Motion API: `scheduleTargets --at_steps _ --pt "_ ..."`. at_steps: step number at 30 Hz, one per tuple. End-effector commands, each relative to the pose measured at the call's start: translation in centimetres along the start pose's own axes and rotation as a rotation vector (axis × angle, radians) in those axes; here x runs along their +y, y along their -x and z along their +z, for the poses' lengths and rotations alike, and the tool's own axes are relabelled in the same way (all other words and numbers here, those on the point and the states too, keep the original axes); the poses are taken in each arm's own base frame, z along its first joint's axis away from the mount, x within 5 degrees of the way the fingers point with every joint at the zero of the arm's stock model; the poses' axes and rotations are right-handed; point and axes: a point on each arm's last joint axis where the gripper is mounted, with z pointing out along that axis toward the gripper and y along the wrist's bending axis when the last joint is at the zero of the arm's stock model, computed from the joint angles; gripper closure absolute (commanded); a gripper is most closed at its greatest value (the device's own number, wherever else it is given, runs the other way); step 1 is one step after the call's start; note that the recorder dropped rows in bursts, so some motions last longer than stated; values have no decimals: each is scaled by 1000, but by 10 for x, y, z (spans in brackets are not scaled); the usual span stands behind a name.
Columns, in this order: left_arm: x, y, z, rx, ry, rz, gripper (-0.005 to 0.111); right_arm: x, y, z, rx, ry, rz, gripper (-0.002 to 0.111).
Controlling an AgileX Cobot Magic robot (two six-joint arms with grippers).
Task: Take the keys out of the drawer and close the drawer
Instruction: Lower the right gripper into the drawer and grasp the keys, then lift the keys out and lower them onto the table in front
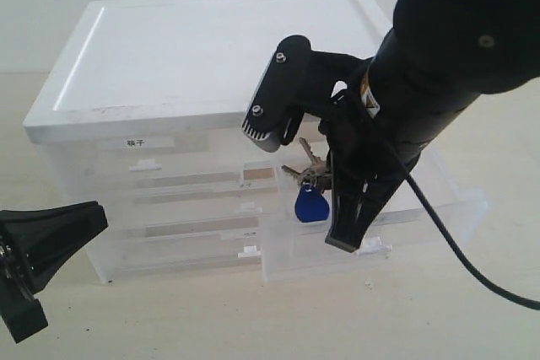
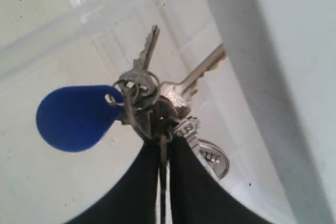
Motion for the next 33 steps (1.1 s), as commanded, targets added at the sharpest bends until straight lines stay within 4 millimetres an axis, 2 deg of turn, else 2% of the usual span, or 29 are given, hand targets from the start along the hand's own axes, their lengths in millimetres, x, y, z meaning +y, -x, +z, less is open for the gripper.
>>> scheduleTargets --at_steps 1,6,15,25,29,33 --pt "-1 0 0 -5 -11 -11 102 -6 -5 -24 -77 -37 16 108" --pt "-1 0 0 -5 -11 -11 102 -8 -8 -41 -125 -60 27 108" --pt "-1 0 0 -4 -13 -10 102 -10 -11 -58 -198 -91 38 108" --pt "-2 0 0 -3 -16 -9 102 -12 -21 -102 -384 -130 83 108" --pt "-2 0 0 -4 -15 -8 102 -3 -17 -111 -445 -128 33 108" --pt "-2 0 -1 -7 -16 -5 102 9 -3 -117 -549 -115 -19 108"
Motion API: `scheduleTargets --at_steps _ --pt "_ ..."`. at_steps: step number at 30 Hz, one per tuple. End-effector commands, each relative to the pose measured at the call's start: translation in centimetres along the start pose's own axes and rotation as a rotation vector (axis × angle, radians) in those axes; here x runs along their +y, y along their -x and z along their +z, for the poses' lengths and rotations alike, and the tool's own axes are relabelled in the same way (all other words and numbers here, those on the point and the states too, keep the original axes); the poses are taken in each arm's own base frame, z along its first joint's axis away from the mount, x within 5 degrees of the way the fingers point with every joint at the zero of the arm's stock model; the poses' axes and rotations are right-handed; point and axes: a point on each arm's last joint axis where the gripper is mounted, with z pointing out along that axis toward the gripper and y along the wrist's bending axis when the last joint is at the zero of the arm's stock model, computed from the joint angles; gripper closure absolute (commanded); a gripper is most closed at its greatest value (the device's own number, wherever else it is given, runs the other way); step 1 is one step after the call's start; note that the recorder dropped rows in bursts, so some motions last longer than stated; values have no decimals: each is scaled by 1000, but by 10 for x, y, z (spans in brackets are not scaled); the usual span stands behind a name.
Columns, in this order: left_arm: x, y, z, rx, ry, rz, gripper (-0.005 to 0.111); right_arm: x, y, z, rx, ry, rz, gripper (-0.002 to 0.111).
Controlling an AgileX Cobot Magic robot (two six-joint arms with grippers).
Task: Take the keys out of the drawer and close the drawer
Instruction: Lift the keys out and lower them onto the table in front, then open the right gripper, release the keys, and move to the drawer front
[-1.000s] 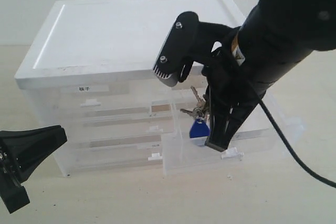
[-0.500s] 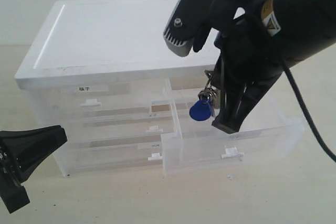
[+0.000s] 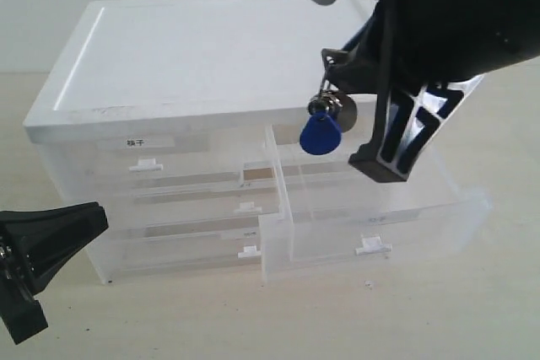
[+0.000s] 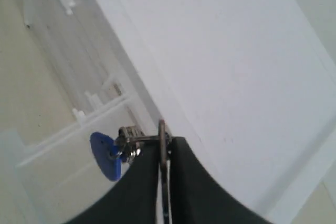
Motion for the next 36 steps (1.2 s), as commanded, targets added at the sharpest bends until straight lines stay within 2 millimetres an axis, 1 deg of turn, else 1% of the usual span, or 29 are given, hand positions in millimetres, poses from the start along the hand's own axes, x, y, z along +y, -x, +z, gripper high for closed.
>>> scheduleTargets --at_steps 1,5,10,13,15,19,25,28,36 --pt "-2 1 -1 -12 -12 0 102 13 18 -2 -146 19 -41 108" --pt "-3 3 -2 -22 -12 10 102 21 27 13 -182 49 -34 108" --pt "-4 4 -2 -29 -15 21 102 32 27 48 -104 103 -31 108" --pt "-4 5 -2 -30 -19 23 102 36 28 64 -99 118 -27 108" --pt "-4 5 -2 -29 -21 24 102 37 31 70 -122 116 -30 108" --pt "-4 5 -2 -29 -21 24 102 40 35 77 -157 120 -10 108" --pt "-5 4 -2 -27 -24 21 102 47 25 93 -45 156 -48 108" --pt "-5 4 -2 -25 -28 23 102 49 24 99 -29 163 -51 108" --pt "-5 4 -2 -24 -29 24 102 49 24 99 -35 162 -51 108"
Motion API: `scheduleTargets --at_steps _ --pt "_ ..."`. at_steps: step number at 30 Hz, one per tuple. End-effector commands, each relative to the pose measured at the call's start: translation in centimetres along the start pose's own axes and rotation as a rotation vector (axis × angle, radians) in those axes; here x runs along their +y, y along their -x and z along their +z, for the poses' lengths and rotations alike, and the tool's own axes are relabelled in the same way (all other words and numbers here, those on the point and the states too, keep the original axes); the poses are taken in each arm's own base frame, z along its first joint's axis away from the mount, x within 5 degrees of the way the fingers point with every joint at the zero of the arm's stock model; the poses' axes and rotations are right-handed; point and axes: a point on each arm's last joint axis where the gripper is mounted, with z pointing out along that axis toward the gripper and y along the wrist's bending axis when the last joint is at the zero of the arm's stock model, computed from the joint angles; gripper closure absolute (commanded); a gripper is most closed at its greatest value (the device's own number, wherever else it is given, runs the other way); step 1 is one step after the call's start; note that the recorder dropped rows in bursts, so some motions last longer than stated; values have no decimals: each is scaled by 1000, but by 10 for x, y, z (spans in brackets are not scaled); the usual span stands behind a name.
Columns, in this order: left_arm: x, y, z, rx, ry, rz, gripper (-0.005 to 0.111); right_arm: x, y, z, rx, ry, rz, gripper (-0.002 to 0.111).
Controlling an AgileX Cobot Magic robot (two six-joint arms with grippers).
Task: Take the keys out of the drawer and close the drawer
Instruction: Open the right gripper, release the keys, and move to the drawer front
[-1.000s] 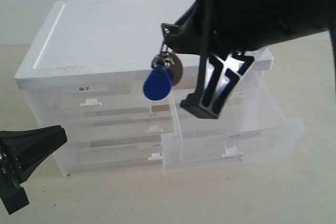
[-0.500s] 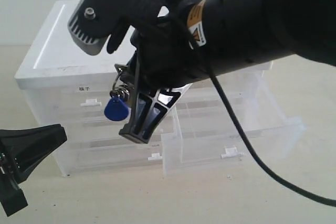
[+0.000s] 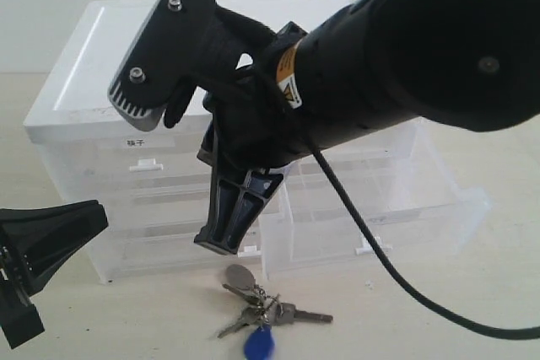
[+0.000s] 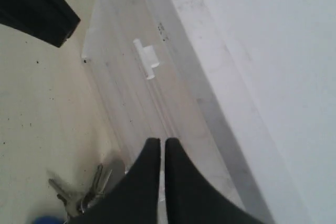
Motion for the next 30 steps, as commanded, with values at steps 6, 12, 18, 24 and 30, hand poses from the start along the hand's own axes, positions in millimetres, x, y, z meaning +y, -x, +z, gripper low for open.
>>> scheduleTargets --at_steps 6,12,18,24,30 --pt "-2 1 -1 -9 -14 3 102 -4 5 -19 -60 -28 -4 108" --pt "-3 0 -1 -1 -28 9 102 -11 10 -64 -154 -78 6 108" --pt "-9 -2 0 39 -109 2 102 -15 10 -114 -270 -135 30 108" --pt "-17 1 5 98 -259 44 102 -14 -1 -140 -243 -134 52 108" --pt "-45 -1 14 95 -422 126 102 -8 -16 -139 -107 -93 50 108"
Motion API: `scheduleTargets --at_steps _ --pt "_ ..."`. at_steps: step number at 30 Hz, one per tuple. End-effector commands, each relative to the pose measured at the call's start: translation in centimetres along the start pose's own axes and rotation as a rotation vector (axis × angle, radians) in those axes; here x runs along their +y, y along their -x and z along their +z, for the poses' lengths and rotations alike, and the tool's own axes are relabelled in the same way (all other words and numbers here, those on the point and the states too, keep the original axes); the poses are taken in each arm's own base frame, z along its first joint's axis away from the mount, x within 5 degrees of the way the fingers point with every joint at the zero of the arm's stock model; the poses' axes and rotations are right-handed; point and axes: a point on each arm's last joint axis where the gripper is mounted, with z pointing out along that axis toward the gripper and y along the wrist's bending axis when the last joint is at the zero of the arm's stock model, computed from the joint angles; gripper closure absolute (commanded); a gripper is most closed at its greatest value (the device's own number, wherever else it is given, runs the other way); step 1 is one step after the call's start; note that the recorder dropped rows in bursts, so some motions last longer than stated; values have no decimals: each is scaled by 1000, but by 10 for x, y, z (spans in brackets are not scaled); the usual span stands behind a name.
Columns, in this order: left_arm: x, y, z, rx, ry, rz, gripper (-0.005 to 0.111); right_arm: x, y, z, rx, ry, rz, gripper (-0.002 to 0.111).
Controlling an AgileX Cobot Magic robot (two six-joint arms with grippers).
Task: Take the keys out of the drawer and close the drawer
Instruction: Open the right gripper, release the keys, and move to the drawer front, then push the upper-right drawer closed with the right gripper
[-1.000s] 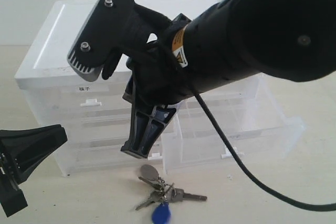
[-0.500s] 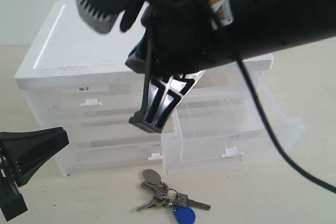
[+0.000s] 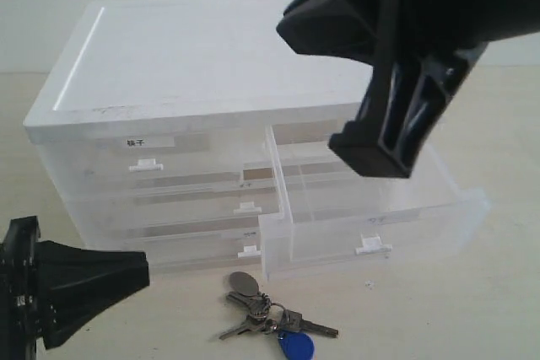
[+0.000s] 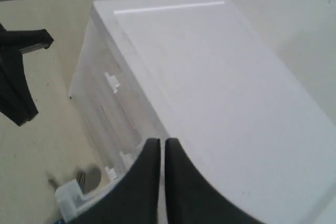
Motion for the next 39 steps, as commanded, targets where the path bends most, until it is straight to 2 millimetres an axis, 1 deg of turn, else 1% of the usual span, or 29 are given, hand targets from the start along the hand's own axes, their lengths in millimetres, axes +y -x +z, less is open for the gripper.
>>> scheduleTargets --at_steps 1,2,4,5,7,9,10,12,13,14,15,16,18,20,21,26,29,32,39 --pt "-17 4 12 -22 -94 61 102 5 -15 0 123 39 -26 108" --pt "-16 3 13 -15 -72 63 102 7 -19 1 148 57 -60 107" --pt "-15 3 15 -9 -53 63 102 14 -29 5 208 103 -100 99" --pt "-15 3 15 -12 -50 73 102 20 -36 7 238 148 -88 89" --pt "-14 4 15 -19 -39 67 102 27 -40 9 248 211 -73 81" --pt "-14 4 15 -21 -36 65 102 36 -42 8 250 297 -90 77" --pt "-14 4 15 -21 -36 65 102 42 -45 9 251 361 -126 77" --pt "-13 4 15 -23 -31 62 102 47 -52 11 273 398 -154 78" --pt "-13 4 15 -24 -29 62 102 47 -53 11 277 401 -159 80" --pt "-13 4 15 -24 -29 62 102 48 -52 11 273 407 -158 86" --pt "-13 4 15 -24 -29 62 102 49 -53 10 275 429 -193 102" --pt "-13 4 15 -25 -27 61 102 49 -54 11 276 434 -212 108" --pt "-13 4 15 -25 -27 61 102 53 -64 20 293 438 -251 108" --pt "-13 4 15 -26 -25 60 102 58 -78 38 337 429 -274 108" --pt "-13 4 15 -26 -25 60 102 59 -81 44 346 419 -282 108" --pt "-13 4 15 -26 -25 60 102 55 -81 60 341 340 -279 108" --pt "-13 4 15 -26 -25 60 102 48 -88 69 418 262 -306 108" --pt "-13 4 15 -26 -25 60 102 38 -89 70 454 162 -324 108" --pt "-13 5 15 -29 -27 60 102 35 -83 71 379 118 -340 108"
